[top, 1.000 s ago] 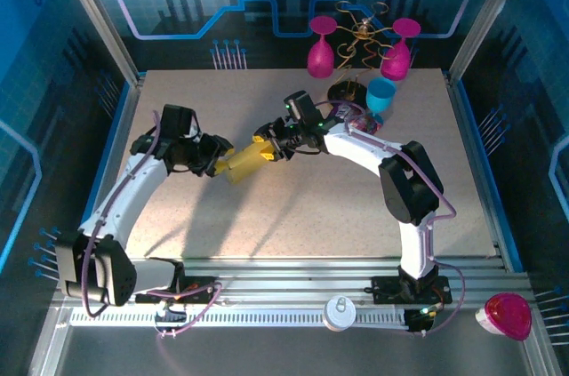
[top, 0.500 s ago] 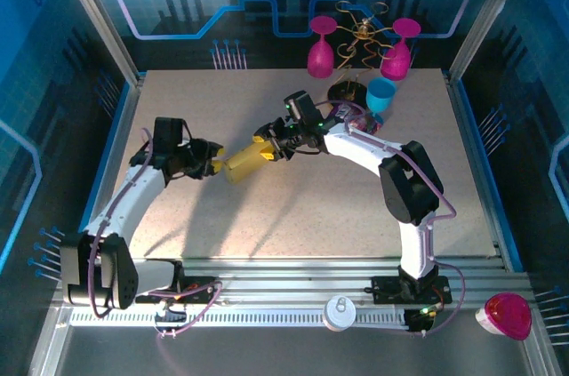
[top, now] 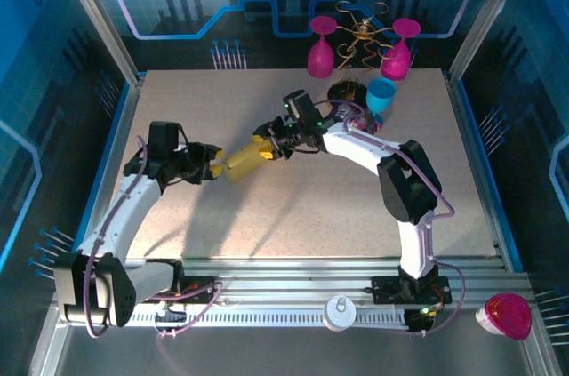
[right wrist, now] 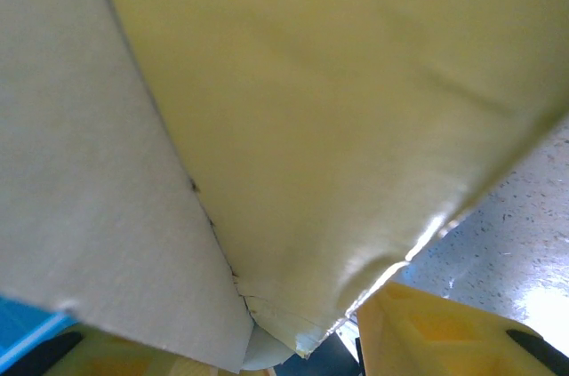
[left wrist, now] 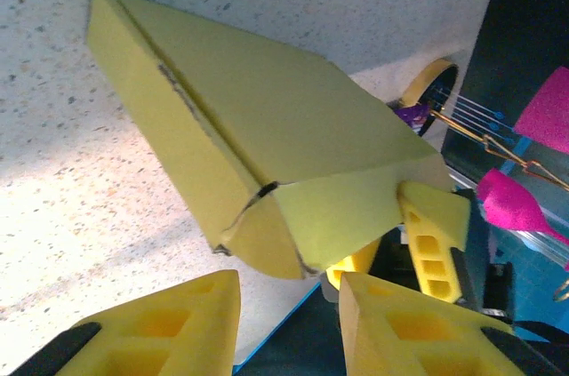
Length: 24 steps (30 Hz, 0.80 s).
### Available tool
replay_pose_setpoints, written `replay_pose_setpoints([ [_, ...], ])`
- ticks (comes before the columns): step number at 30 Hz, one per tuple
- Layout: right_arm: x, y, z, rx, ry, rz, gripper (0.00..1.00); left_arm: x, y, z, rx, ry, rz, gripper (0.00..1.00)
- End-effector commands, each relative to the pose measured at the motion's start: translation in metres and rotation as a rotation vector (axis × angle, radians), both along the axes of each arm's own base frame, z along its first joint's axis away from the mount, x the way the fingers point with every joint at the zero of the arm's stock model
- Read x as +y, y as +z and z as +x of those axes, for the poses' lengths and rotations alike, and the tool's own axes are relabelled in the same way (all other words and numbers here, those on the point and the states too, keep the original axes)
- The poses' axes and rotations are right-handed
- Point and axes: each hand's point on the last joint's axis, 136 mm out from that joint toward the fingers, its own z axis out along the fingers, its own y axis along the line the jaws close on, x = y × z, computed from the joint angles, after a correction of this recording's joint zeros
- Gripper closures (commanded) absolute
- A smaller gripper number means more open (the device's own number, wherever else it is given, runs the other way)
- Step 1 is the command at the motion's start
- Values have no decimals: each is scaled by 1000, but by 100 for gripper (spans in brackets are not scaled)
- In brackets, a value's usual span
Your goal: Fold the paper box
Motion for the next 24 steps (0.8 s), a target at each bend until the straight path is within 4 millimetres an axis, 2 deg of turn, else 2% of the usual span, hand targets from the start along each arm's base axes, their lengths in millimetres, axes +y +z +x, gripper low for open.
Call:
replay_pose_setpoints([
  [1, 3, -6, 0, 33, 7, -6, 57, -1, -4, -6, 43, -13, -20, 64],
  [10, 2, -7, 0, 37, 4, -7, 57, -2, 0, 14, 8, 2, -39, 65],
  [24, 4, -8, 0, 37, 4, -3, 58, -4, -8, 16, 11, 0, -56, 73],
])
